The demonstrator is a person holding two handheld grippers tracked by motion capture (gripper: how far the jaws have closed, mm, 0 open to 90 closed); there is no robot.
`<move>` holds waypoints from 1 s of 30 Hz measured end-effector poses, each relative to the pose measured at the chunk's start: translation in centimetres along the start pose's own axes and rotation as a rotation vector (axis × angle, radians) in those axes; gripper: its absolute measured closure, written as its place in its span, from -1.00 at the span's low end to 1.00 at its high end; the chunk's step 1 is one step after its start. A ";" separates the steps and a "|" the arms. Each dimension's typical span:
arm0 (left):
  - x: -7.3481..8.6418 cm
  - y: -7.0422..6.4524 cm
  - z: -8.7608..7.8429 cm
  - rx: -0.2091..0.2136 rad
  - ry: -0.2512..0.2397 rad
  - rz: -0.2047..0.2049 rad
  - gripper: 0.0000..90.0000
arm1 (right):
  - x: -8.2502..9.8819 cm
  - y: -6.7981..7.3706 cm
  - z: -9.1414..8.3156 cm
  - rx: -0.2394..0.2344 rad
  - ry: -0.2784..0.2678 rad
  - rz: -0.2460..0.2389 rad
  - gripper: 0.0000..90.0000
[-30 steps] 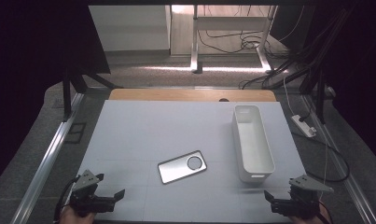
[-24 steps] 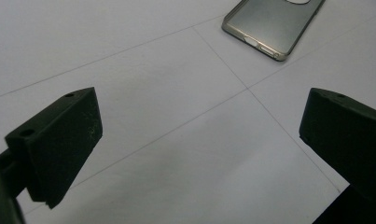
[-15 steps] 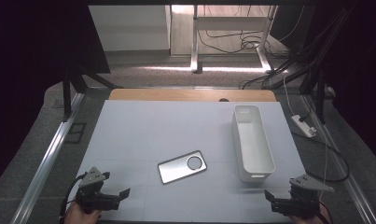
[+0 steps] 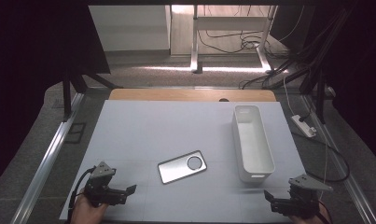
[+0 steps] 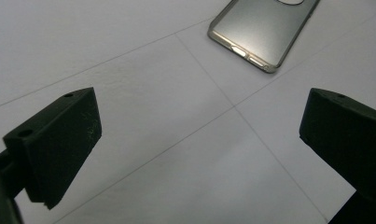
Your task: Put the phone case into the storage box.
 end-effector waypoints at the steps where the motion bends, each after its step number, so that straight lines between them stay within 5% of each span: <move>1: -0.2 -0.1 0.1 -0.005 0.009 0.009 -1.00 | 0.0 0.0 0.0 0.000 0.001 0.000 -1.00; 30: -4.1 -1.0 3.0 0.075 0.071 0.127 -1.00 | 0.0 0.0 0.1 -0.003 0.010 -0.002 -1.00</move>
Point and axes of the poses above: each handheld gripper's, and its own axes: z roughly forward along the jaws, x roughly out of its underside, y roughly to its left, the point moved 2 cm from there along z, roughly forward along the jaws, and after that the axes turned 1 degree about -z, right-handed, at the moved point
